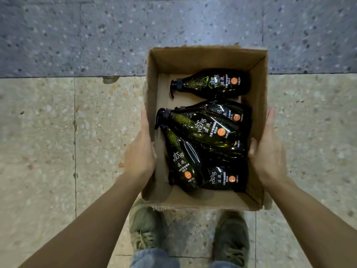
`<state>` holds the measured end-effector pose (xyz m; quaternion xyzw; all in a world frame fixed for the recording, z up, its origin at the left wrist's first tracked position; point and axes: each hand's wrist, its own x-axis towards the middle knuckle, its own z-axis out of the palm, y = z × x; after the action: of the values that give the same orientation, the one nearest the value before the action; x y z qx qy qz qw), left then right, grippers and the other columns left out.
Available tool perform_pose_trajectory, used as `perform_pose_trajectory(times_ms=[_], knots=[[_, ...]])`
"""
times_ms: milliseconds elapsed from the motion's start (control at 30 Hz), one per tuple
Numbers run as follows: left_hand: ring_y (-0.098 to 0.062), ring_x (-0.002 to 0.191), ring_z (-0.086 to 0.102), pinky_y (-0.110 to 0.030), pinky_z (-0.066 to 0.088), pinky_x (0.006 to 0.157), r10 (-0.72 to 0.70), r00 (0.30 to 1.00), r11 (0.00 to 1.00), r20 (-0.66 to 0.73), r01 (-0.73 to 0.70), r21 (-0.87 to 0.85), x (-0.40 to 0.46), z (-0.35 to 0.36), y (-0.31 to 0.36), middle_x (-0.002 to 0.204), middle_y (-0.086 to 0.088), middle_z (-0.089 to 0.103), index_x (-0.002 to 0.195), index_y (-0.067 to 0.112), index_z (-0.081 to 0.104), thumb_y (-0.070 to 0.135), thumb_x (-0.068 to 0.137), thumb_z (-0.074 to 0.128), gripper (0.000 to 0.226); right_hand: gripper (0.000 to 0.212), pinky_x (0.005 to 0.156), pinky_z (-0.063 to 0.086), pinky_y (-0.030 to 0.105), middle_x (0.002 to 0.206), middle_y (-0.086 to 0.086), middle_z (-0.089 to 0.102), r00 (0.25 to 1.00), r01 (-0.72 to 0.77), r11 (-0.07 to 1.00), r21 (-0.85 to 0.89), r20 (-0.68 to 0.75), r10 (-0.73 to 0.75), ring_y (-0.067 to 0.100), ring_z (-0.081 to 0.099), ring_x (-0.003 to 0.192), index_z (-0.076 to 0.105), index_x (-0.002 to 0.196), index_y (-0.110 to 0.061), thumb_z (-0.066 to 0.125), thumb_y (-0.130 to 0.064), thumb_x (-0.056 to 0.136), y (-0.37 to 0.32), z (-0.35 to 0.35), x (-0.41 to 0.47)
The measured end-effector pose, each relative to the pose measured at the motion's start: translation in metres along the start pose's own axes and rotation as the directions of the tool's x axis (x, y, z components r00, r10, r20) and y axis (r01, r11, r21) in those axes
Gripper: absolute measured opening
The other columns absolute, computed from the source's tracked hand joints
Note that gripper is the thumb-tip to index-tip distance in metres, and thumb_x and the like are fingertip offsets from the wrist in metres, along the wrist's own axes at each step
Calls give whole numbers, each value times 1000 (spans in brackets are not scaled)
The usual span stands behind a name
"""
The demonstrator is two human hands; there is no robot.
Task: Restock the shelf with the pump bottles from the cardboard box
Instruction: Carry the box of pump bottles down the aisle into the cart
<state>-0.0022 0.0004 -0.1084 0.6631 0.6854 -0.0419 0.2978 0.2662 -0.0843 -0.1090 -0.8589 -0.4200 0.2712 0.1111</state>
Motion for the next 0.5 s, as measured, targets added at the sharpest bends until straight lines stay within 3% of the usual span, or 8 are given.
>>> perform_pose_trajectory(times_ms=[67, 200, 333, 500], knots=[[-12, 52, 47, -28, 35, 48, 0, 1000, 1000, -4, 0, -4, -1, -1, 2, 63, 2, 46, 152, 29, -16, 7, 95, 51, 92, 90, 78, 44, 41, 112, 21, 62, 1000, 15, 1000, 17, 14, -15, 35, 59, 91, -8, 158, -28, 51, -1, 94, -1, -2, -2], [-11, 49, 45, -26, 32, 46, 27, 1000, 999, -9, -28, -43, -7, -11, 5, 60, -2, 48, 155, 27, -9, 5, 94, 52, 90, 93, 70, 38, 34, 91, 8, 55, 997, 62, 998, 2, 55, -62, 25, 52, 76, -2, 159, -23, 55, 4, 90, 1, -13, -1], [-15, 53, 48, -33, 41, 54, 56, 998, 998, -17, -57, -29, -24, -44, 20, 67, -8, 57, 156, 26, -2, 4, 91, 56, 90, 97, 66, 44, 39, 86, 11, 57, 994, 87, 996, -36, 64, -85, 27, 54, 72, 3, 159, -20, 59, 8, 86, -7, -44, -10], [-21, 59, 59, -43, 55, 61, 89, 995, 994, -34, -91, -62, -59, -133, 61, 76, -9, 66, 153, 37, -7, 6, 91, 56, 95, 94, 62, 35, 33, 77, 6, 52, 997, 65, 998, -3, 48, -65, 23, 47, 62, 6, 159, -24, 60, 4, 88, -46, -143, -41]])
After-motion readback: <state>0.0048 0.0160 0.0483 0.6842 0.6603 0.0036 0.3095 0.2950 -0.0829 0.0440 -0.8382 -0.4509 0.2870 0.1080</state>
